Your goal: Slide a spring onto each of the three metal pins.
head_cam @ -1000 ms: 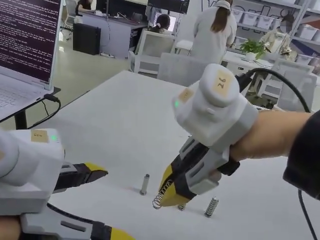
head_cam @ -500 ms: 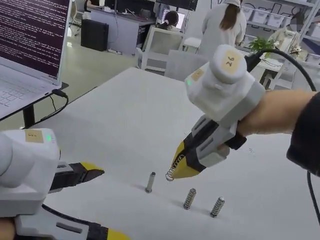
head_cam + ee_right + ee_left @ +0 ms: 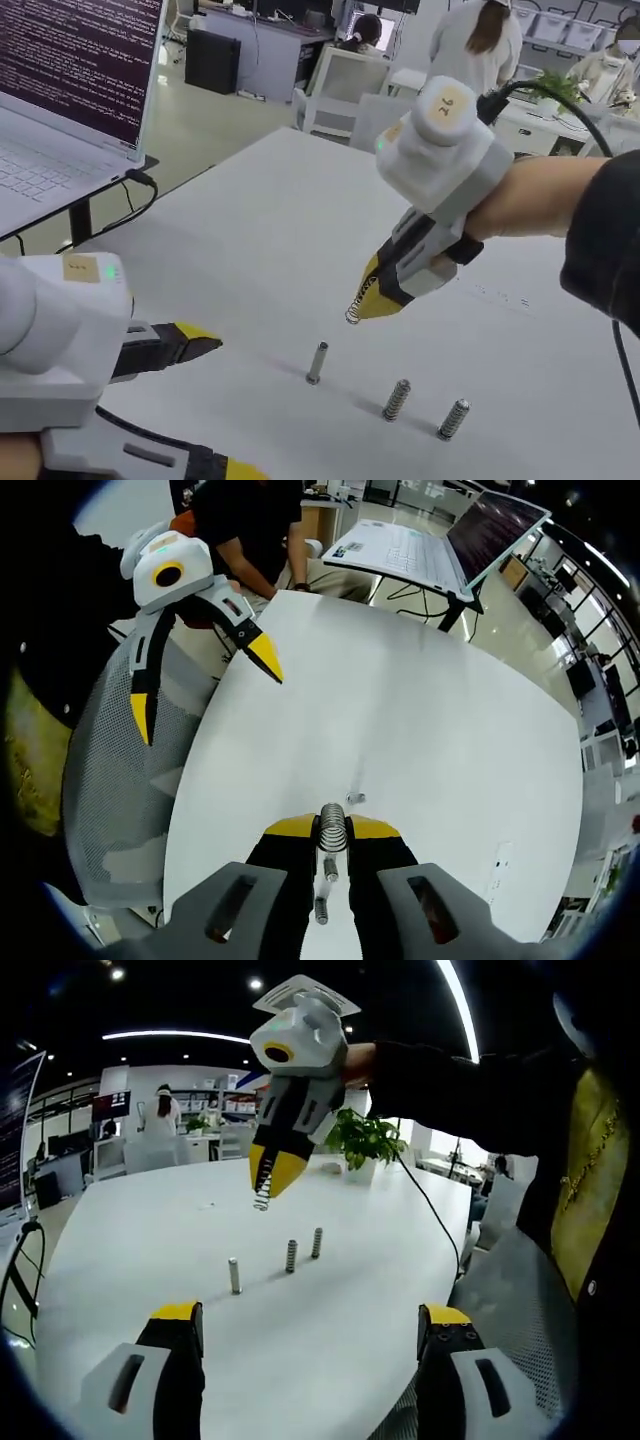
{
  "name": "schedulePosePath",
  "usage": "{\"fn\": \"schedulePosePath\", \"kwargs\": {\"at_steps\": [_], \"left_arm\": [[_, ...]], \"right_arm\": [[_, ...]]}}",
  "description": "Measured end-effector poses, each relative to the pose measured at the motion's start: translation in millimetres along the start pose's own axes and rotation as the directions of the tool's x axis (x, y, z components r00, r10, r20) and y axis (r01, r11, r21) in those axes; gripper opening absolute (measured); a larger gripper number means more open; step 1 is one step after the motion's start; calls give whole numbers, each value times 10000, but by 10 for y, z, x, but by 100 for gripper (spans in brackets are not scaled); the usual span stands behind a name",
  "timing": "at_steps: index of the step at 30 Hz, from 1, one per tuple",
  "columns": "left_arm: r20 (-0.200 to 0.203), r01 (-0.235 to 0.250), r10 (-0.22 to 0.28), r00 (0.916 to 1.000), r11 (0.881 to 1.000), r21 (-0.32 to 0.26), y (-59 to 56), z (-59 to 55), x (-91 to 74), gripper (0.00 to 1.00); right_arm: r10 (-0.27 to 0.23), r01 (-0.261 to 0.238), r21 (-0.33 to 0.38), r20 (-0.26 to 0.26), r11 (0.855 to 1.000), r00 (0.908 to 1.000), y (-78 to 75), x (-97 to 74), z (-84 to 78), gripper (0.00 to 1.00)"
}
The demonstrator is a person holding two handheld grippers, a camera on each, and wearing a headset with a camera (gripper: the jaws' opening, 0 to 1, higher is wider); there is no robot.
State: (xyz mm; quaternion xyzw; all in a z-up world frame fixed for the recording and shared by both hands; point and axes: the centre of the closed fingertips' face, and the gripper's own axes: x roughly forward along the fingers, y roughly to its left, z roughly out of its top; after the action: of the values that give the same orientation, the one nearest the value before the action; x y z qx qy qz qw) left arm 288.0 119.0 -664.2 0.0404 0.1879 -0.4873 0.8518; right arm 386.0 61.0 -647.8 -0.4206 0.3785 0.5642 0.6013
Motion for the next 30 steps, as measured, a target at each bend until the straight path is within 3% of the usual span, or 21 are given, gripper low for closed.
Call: {"fn": "schedulePosePath", "kwargs": {"at_steps": [9,24,30], "left_arm": [[-116,26,-27,9999,9999,-100,36,-48,17,84],[-310,42,-49,9995,9997,-248,56,-94,64,82],[-280,-2,-7,9996,9995,-318,67,-105,64,83]], "right_arm": [[-8,-11,-231,-805,9997,9968,-192,271,-84,8],[536,-534,49,-1147,9986,9920,-308,663,-206,8],[685,-678,99,-1170,9976,9908,-337,732,-226,8]]}}
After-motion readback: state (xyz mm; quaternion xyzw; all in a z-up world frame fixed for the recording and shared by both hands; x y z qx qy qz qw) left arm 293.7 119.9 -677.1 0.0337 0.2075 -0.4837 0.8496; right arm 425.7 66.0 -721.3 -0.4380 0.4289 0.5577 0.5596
